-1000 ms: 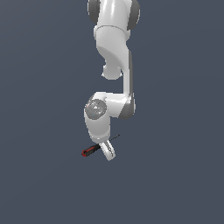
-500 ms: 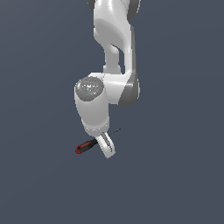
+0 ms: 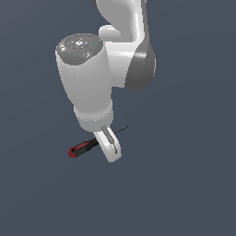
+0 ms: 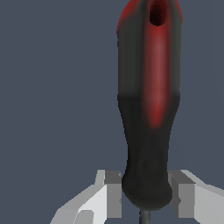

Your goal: Pick up the object and move it to a goal position.

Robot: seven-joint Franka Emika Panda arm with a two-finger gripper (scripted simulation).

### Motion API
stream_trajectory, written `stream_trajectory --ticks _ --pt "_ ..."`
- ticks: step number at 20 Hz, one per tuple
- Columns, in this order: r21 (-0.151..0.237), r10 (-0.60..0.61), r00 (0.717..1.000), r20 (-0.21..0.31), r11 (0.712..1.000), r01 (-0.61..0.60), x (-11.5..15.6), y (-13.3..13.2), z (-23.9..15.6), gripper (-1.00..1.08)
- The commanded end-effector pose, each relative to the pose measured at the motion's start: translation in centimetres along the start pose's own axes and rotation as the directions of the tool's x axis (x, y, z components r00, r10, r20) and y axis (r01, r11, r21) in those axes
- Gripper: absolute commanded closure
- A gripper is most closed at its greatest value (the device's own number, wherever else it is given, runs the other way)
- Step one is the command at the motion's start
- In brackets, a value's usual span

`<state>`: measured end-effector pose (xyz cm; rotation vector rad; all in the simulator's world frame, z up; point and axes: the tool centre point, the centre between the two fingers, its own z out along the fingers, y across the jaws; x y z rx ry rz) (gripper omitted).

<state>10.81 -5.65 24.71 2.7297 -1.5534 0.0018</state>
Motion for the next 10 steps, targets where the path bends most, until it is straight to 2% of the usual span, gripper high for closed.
stream_trajectory --ticks 1,10 --pt "-0.001 0.0 1.0 0.0 1.0 0.0 0.2 -0.3 -1.9 1.08" --pt "0.0 -0.001 1.0 0.001 1.0 0.001 0.7 -1.0 -5.4 1.08"
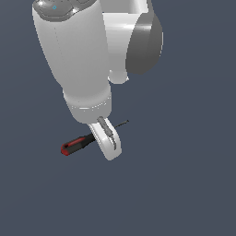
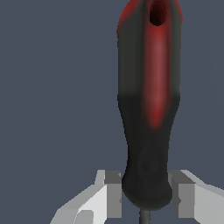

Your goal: Pick up the object and move it to a goal position.

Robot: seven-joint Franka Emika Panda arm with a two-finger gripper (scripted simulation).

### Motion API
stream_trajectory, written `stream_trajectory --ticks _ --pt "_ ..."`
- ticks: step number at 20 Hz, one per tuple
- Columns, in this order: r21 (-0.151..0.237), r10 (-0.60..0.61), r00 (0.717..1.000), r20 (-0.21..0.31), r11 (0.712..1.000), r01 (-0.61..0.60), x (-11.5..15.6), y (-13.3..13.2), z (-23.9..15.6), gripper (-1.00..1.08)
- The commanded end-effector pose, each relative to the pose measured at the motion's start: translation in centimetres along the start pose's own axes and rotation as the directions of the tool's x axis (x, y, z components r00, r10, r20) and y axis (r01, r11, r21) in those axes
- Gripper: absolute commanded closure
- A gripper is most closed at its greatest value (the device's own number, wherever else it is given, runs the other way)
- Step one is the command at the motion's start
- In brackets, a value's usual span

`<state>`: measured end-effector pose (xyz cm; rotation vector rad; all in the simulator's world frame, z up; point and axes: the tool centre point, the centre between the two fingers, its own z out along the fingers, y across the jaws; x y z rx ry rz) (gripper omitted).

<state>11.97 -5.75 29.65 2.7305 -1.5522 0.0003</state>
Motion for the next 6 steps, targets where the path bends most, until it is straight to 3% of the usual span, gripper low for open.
stream_trajectory --ticks 1,6 --pt "0.0 0.0 1.0 0.0 1.0 0.0 0.09 -0.13 -0.6 1.08" --pt "0.0 0.0 1.0 0.0 1.0 0.0 0.16 -0.22 -0.96 1.08"
